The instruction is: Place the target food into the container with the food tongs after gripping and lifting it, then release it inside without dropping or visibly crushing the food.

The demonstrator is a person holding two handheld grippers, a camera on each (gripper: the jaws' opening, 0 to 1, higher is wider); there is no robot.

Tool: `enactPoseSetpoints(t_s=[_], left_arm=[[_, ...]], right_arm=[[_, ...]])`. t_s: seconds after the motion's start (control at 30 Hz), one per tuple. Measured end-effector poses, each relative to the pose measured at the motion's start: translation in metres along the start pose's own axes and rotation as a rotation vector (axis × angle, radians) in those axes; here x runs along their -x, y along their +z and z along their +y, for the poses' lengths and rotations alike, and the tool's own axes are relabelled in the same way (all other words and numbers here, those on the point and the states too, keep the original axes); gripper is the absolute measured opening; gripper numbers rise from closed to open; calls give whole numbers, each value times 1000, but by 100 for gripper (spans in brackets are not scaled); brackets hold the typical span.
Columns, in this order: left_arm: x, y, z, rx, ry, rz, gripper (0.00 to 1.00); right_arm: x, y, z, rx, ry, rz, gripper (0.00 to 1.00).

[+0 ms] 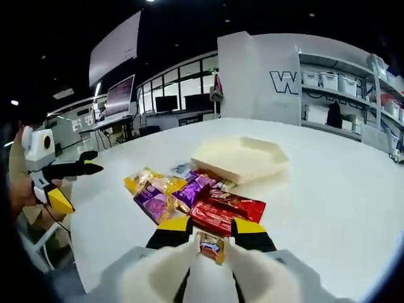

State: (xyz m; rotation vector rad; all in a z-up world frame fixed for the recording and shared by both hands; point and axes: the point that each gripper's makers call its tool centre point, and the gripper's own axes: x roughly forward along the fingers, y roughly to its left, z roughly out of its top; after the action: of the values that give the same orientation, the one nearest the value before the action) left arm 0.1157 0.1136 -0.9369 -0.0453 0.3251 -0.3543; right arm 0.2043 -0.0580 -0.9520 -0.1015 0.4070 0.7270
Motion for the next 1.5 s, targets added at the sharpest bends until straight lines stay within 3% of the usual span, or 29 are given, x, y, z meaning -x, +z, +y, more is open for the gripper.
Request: enactPoseSetpoints(t_s=[0.23, 0.37, 0.57, 0.77, 0.87, 0.97, 1.1, 1.5], left_arm=[[-9, 6, -1, -14, -15, 5, 96], [-12, 10, 0, -21, -33, 11, 94], [-7, 22, 8, -49, -7, -6, 91], [7, 12, 5, -11, 20, -16, 91], [11, 10, 0, -6, 15, -13, 91], [10, 9, -2, -45, 9, 7, 91], [7, 12, -6, -96, 0, 21, 91], [-2, 24, -18, -114, -39, -3, 90]], right_arm=[[6, 0, 0, -136, 44, -28, 16], [7, -1, 0, -140, 47, -39, 17], [4, 1, 5, -134, 67, -62, 19], [8, 2, 10, -136, 71, -65, 18], [15, 17, 8, -220, 83, -123, 17], [19, 30, 5, -236, 93, -141, 17], [22, 48, 4, -217, 86, -169, 18], [23, 83, 0, -164, 92, -187, 18]])
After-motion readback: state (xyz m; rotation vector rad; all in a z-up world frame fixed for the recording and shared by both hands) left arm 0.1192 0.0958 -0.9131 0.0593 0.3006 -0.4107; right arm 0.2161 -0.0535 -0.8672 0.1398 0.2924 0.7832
